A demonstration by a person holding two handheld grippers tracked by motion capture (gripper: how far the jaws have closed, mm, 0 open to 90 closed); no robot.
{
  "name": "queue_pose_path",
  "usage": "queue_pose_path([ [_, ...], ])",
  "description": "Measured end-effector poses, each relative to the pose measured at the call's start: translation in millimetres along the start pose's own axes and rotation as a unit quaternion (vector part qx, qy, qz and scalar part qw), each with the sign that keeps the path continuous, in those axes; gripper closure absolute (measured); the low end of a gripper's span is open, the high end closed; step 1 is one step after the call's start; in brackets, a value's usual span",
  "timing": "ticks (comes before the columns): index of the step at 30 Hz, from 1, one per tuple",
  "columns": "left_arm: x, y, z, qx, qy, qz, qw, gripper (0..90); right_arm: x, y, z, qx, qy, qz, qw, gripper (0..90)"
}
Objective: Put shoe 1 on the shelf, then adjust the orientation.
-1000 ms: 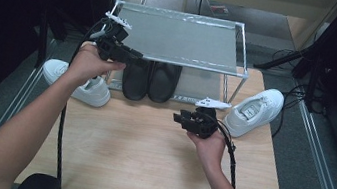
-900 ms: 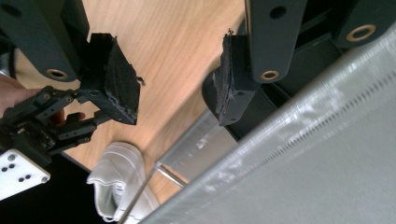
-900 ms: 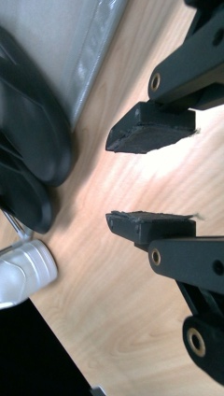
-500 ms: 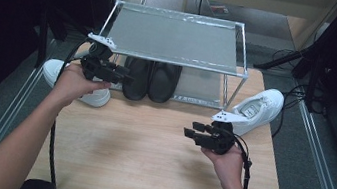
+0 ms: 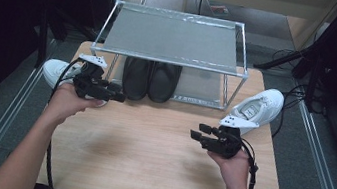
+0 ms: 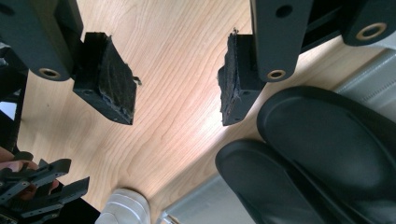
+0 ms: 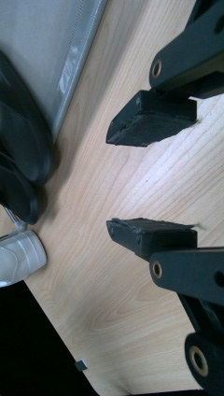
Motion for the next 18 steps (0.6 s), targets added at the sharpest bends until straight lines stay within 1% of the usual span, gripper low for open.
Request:
queue_pose_path([
  [4, 11.0, 3.0, -2.7, -0.005, -0.005, -0.003, 1.0, 45.8, 1.0, -0.3, 2.4, -0.002, 0.005, 0.002, 1.0, 52.4],
  [6, 17.2, 6.2, -3.5, 0.0, -0.006, -0.008, 1.0, 45.8, 1.6, 0.2, 3.9, -0.003, 0.01, 0.001, 0.9999, 52.1],
  [7, 19.3, 7.9, -3.5, 0.001, -0.004, -0.014, 0.9999, 45.7, 1.9, 0.4, 4.6, -0.003, 0.012, 0.001, 0.9999, 52.1],
  [8, 20.7, 9.1, -3.8, -0.002, -0.002, -0.014, 0.9999, 45.3, 2.0, 0.6, 5.2, -0.002, 0.015, 0.0, 0.9999, 52.1],
  [9, 22.8, 10.3, -5.1, 0.001, -0.004, -0.016, 0.9999, 45.0, 2.3, 0.7, 5.7, -0.002, 0.016, -0.001, 0.9999, 51.9],
  [10, 25.2, 11.9, -7.6, -0.001, -0.011, -0.018, 0.9998, 44.6, 3.1, 1.1, 6.0, -0.001, 0.019, 0.0, 0.9998, 51.9],
  [11, 26.6, 12.5, -8.8, -0.004, -0.013, -0.021, 0.9997, 44.6, 4.8, 1.3, 5.8, -0.001, 0.019, 0.0, 0.9998, 52.0],
  [13, 30.4, 14.6, -12.4, -0.013, -0.013, -0.02, 0.9996, 45.0, 7.0, 1.6, 5.8, -0.003, 0.021, 0.006, 0.9998, 52.0],
  [14, 32.7, 16.0, -15.0, -0.014, -0.012, -0.022, 0.9996, 45.4, 7.8, 1.5, 5.7, -0.003, 0.024, 0.007, 0.9997, 52.0],
  [16, 36.3, 18.1, -19.5, -0.019, -0.015, -0.025, 0.9994, 47.4, 7.7, 1.6, 5.3, -0.005, 0.023, 0.009, 0.9997, 52.1],
  [17, 37.4, 19.4, -21.2, -0.017, -0.017, -0.025, 0.9994, 49.1, 6.9, 1.7, 5.1, -0.006, 0.021, 0.008, 0.9997, 52.1],
  [18, 39.1, 21.4, -23.9, -0.022, -0.018, -0.026, 0.9993, 49.9, 6.5, 1.6, 5.1, -0.006, 0.019, 0.007, 0.9998, 52.1],
])
Point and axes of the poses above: each handheld gripper's, and its own axes: z roughly forward along the jaws, x roughly out of its underside, y roughly to its left, the point moved 1 cm from there along z, roughly forward along the jaws, and after that the axes turned 14 degrees about x, right-handed, at the moved point
